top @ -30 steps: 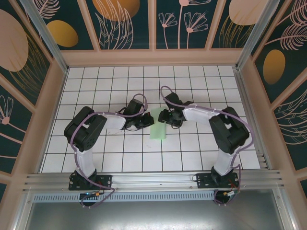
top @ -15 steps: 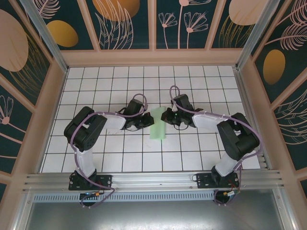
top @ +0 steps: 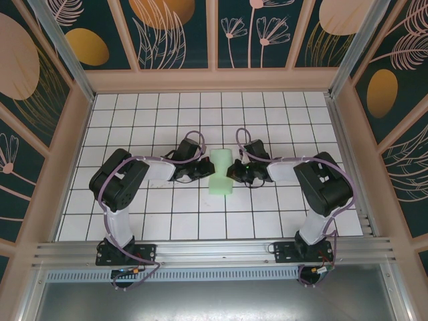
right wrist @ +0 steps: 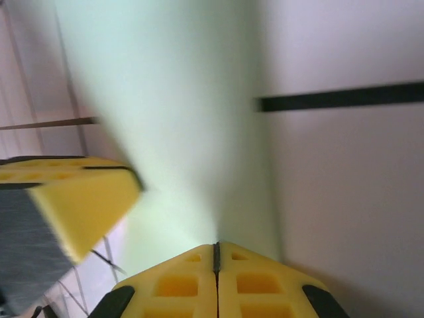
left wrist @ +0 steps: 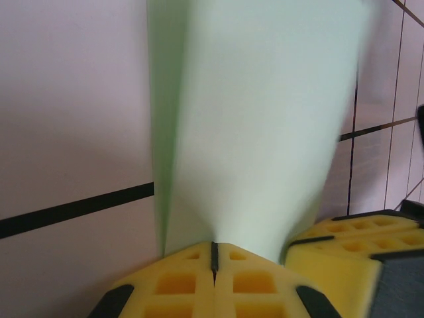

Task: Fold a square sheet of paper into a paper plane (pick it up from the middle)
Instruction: Fold the square sheet of paper in half at the center of the table.

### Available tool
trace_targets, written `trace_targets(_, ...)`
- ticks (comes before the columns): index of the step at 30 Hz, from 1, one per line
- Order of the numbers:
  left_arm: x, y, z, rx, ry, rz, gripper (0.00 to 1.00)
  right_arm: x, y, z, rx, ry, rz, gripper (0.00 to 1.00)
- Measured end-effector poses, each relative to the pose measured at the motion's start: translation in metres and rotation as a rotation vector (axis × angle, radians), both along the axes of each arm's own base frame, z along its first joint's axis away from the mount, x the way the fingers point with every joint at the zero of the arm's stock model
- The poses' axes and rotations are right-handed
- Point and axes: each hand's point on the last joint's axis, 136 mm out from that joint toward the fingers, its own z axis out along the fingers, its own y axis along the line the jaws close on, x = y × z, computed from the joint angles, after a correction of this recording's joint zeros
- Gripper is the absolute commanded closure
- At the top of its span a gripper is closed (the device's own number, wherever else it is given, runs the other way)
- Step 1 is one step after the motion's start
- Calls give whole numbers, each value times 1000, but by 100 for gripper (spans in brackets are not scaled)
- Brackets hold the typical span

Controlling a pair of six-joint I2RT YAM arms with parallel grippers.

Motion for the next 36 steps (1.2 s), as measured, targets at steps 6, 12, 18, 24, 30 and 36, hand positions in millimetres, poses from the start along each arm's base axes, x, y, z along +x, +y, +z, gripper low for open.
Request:
trace_targets(6, 0, 0, 0, -3, -4, 0, 100, -1, -2, -1, 44, -43, 15, 92)
trace_targets(12, 0, 0, 0, -4, -6, 0, 100, -2, -1, 2, 56, -47, 27, 91)
trace_targets(18, 0, 0, 0, -4, -5, 0, 100, -5, 3, 27, 102, -74, 48, 91)
trace_targets(24, 0, 0, 0, -4, -6, 0, 100, -13, 4, 28, 126, -65, 63, 91)
trace_targets(30, 0, 0, 0, -4, -6, 0, 100, -30, -2, 0, 94, 6, 68, 91)
trace_targets(36, 0, 0, 0, -3, -6, 0, 100, -30, -2, 1, 87, 1, 71, 91)
